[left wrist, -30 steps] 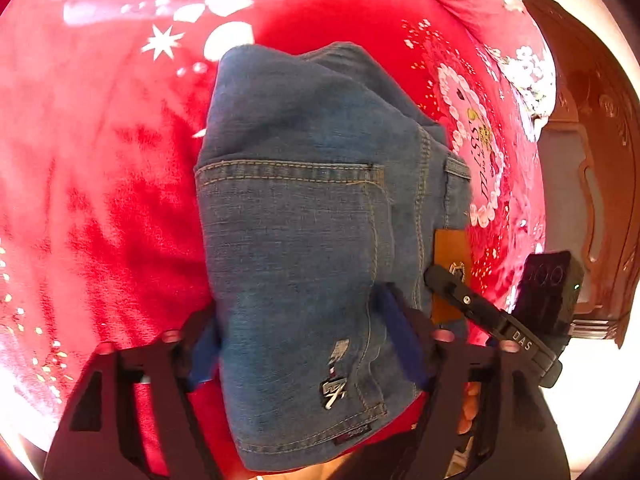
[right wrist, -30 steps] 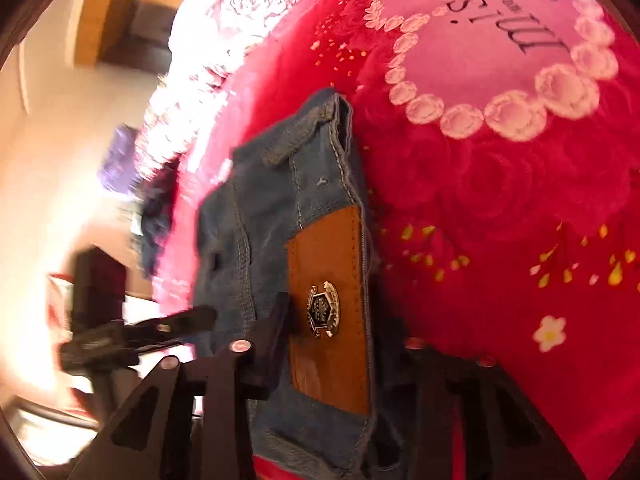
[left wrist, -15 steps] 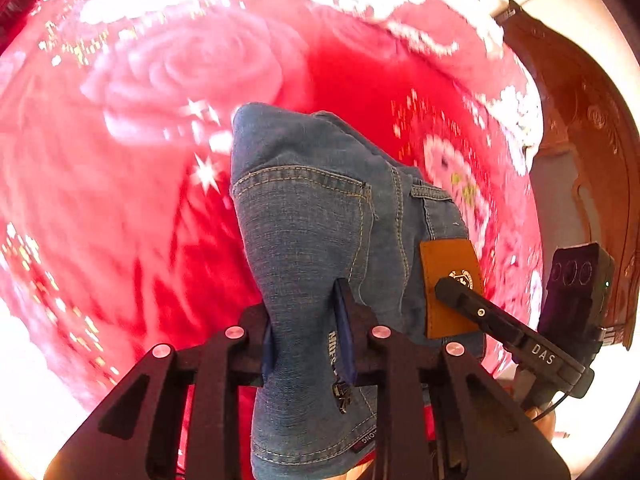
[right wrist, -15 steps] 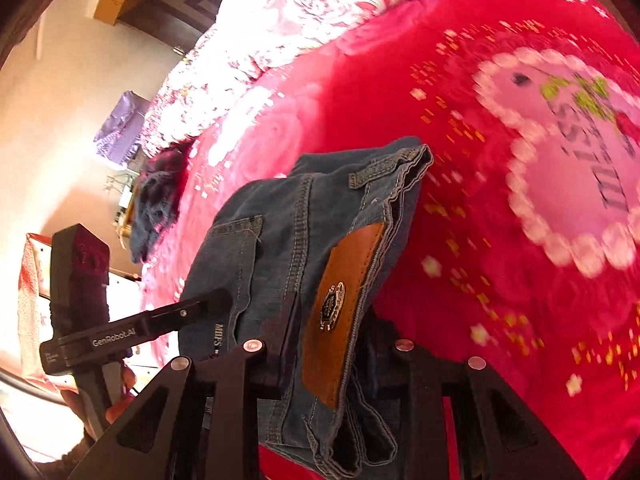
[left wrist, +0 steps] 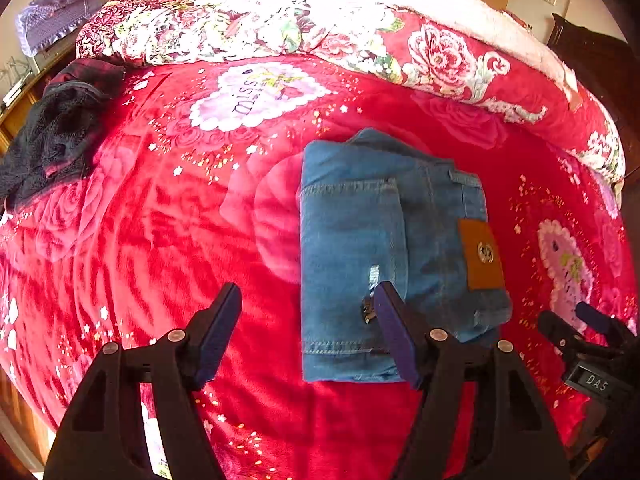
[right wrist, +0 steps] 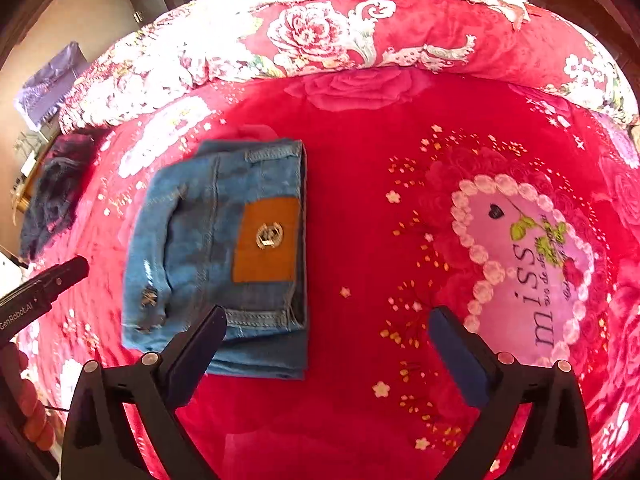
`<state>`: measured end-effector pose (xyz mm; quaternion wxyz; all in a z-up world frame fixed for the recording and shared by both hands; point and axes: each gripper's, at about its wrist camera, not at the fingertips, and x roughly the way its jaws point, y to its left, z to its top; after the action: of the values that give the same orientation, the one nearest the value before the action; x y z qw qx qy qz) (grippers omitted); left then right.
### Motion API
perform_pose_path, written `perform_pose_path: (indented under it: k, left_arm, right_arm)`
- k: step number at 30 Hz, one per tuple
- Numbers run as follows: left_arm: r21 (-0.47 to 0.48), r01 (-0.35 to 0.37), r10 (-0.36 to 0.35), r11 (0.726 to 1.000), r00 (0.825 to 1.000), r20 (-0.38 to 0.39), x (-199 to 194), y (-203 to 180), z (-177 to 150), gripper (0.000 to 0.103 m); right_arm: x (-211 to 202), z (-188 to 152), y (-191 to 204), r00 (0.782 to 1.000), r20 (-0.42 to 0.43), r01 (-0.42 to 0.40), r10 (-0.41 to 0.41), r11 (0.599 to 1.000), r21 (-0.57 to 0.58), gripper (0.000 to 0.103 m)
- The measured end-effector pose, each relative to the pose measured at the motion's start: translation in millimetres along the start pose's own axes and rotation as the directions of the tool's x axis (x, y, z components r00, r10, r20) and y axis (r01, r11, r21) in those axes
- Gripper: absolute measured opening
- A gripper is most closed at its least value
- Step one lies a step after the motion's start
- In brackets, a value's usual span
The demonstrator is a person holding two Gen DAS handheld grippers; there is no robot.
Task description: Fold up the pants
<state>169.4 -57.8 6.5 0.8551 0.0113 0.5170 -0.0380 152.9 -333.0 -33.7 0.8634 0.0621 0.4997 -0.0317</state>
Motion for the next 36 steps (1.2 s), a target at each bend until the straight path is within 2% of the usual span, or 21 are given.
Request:
perform_pose_path:
  k: [3,5,7,8,10,11,13,15,17,20,23,26,30,33,36]
  left_arm:
    - [0.008,-0.075,0.075,0.997,0.997,-0.026,9,-4,-27,0.071]
    - [-0.028,-0.077,0.076,0.997,0.997,-0.016,4,-2,-39,0.071]
    - [-0.051,-0.106,0.107,0.993,0.994,0.021,-9,0,-47,0.071]
    - [-0.055,-0.129,0.131,0.99,0.99,0.049,-16,0,-50,0.071]
    - [-0.047,-0.156,0.16,0.987,0.982,0.098,-31,0,-58,0.074]
    - [-0.036,-0.157,0.16,0.987,0.981,0.109,-37,-1,-60,0.075]
    - [-0.003,-0.161,0.16,0.987,0.978,0.13,-47,-2,-64,0.075]
    - [0.021,-0.133,0.129,0.991,0.981,0.148,-59,-3,-67,0.075]
    - [0.004,-0.131,0.128,0.991,0.978,0.166,-71,-1,-70,0.078]
    - [-0.004,-0.199,0.195,0.98,0.955,0.222,-87,-7,-76,0.082]
    - [0.003,-0.183,0.176,0.983,0.95,0.257,-95,-13,-84,0.082]
    - [-0.034,-0.169,0.172,0.985,0.937,0.304,-104,-15,-95,0.082]
    - [-0.084,-0.077,0.095,0.993,0.967,0.236,-100,-5,-100,0.082]
    - [-0.123,-0.079,0.107,0.989,0.965,0.238,-103,1,-107,0.082]
    - [-0.1,-0.058,0.08,0.993,0.969,0.232,-105,1,-109,0.082]
  right_arm:
    - [-6,-33,6,0.989,0.042,0.143,-0.141,0.987,-0.066,0.102]
    - [-24,-48,14,0.962,0.136,0.248,-0.235,0.965,-0.09,0.102]
    - [-50,-60,18,0.928,0.243,0.306,-0.281,0.949,-0.071,0.102]
    - [-60,-64,17,0.926,0.27,0.286,-0.263,0.957,-0.05,0.102]
    - [-77,-62,14,0.944,0.266,0.206,-0.192,0.978,-0.024,0.102]
    - [-83,-63,13,0.945,0.27,0.195,-0.186,0.981,-0.009,0.102]
    - [-100,-68,13,0.927,0.322,0.202,-0.193,0.979,0.005,0.102]
    - [-111,-72,13,0.917,0.353,0.193,-0.184,0.981,0.01,0.102]
    - [-120,-80,13,0.919,0.363,0.161,-0.153,0.987,0.008,0.103]
    - [-127,-90,17,0.927,0.355,0.136,-0.124,0.991,-0.009,0.103]
    - [-132,-103,20,0.926,0.356,0.142,-0.122,0.989,-0.031,0.103]
    - [-137,-112,21,0.925,0.362,0.138,-0.115,0.99,-0.037,0.103]
    - [-144,-122,18,0.924,0.369,0.122,-0.105,0.992,-0.024,0.103]
    - [-147,-131,15,0.923,0.374,0.108,-0.09,0.994,-0.028,0.103]
    - [-147,-141,12,0.922,0.378,0.102,-0.087,0.995,-0.02,0.103]
